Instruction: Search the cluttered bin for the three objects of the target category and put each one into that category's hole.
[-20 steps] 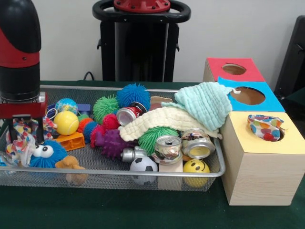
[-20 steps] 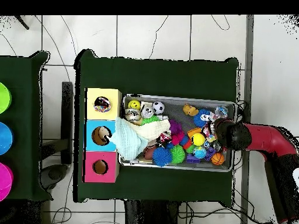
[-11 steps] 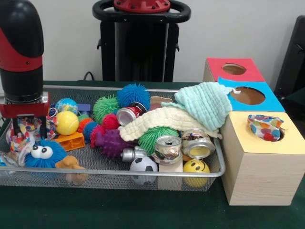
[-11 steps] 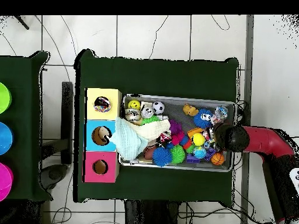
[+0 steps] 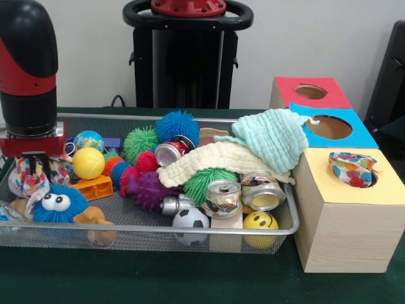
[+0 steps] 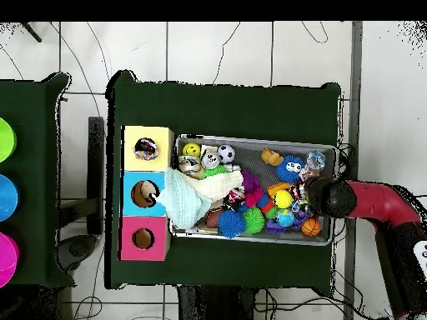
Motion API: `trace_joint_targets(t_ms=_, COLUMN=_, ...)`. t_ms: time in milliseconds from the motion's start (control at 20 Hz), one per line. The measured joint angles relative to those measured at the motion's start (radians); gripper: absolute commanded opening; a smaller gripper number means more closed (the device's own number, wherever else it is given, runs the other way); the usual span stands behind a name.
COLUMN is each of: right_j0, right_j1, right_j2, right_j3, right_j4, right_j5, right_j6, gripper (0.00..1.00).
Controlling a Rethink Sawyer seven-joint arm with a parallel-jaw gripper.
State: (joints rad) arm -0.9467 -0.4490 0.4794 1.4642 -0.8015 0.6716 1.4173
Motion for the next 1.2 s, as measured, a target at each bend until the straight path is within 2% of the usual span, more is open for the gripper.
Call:
trace_joint_targets(t_ms=450, right_j0=-0.004, right_j1=0.001, right_j2=0.0, right_j3=0.001, right_j4=0.0, right_j5=0.0, right_j6=0.0, gripper=0.0)
trace_joint_targets(t_ms=750, right_j0=0.003, right_j1=-0.064, right_j2=-0.006, right_j3=0.064, right_j4=0.033, right_j5=0.011, right_j6=0.0, gripper=0.0)
trace_joint_targets(t_ms=950, right_j0=0.031, right_j1=-0.128, right_j2=-0.018, right_j3=0.105, right_j4=0.082, right_j5=0.069, right_j6=0.0, gripper=0.0)
trace_joint_targets(t_ms=1200, right_j0=0.1, right_j1=-0.201, right_j2=-0.031, right_j3=0.115, right_j4=0.159, right_j5=0.233, right_j6=0.0, gripper=0.0)
